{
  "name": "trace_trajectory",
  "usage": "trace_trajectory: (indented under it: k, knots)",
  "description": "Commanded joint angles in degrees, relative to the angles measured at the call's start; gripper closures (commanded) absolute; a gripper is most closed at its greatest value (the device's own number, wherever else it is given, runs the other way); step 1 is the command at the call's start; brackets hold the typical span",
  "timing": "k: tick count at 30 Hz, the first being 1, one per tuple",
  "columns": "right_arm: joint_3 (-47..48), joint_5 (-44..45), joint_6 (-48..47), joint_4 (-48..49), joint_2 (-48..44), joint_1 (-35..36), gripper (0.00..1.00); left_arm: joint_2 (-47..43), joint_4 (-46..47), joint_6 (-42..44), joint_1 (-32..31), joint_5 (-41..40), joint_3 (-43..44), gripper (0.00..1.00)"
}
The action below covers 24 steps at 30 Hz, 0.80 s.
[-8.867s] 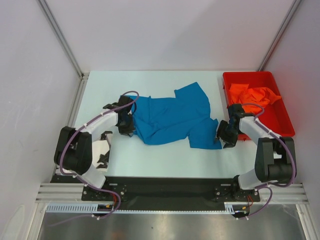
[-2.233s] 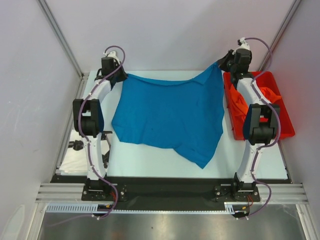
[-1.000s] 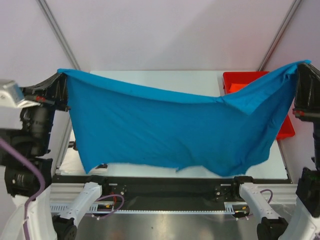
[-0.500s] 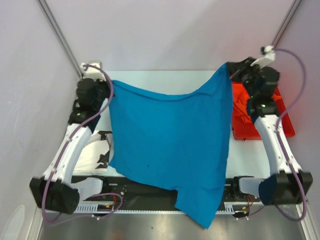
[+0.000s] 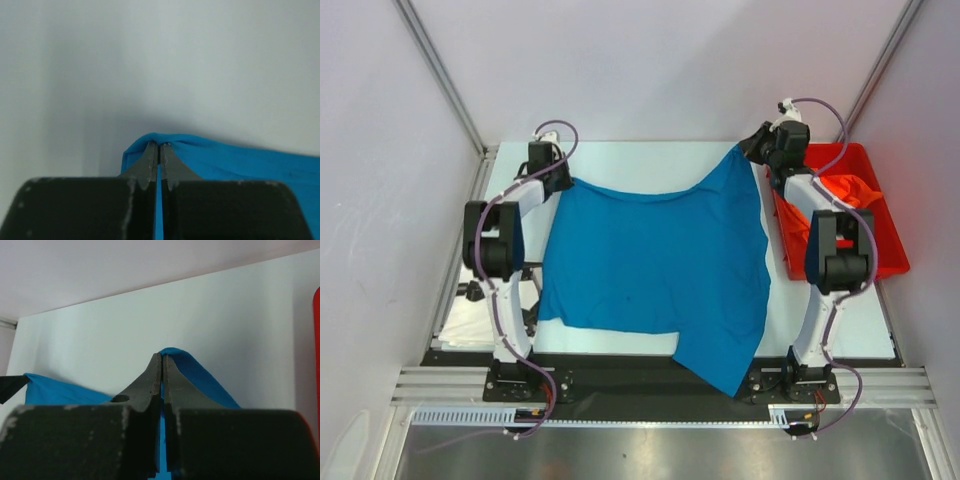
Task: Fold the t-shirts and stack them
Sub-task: Flatten the tshirt out
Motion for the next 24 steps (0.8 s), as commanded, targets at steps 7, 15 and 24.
trace_trajectory:
  k: [7, 15, 24]
  knots:
    - [18.3, 1.0, -2.6, -3.5, 12.4, -1.6, 1.0, 12.9, -7.6, -3.7, 1.0, 9.2, 25.4, 0.99]
    - [27.9, 1.2, -3.1, -5.9, 17.5, -1.7, 1.0, 15.6, -8.4, -6.2, 2.4, 11.5, 28.6, 1.0]
    - [33.8, 1.8, -3.5, -12.8, 19.6, -1.7, 1.0, 18.8, -11.4, -8.1, 4.4, 15.6, 33.0, 1.0]
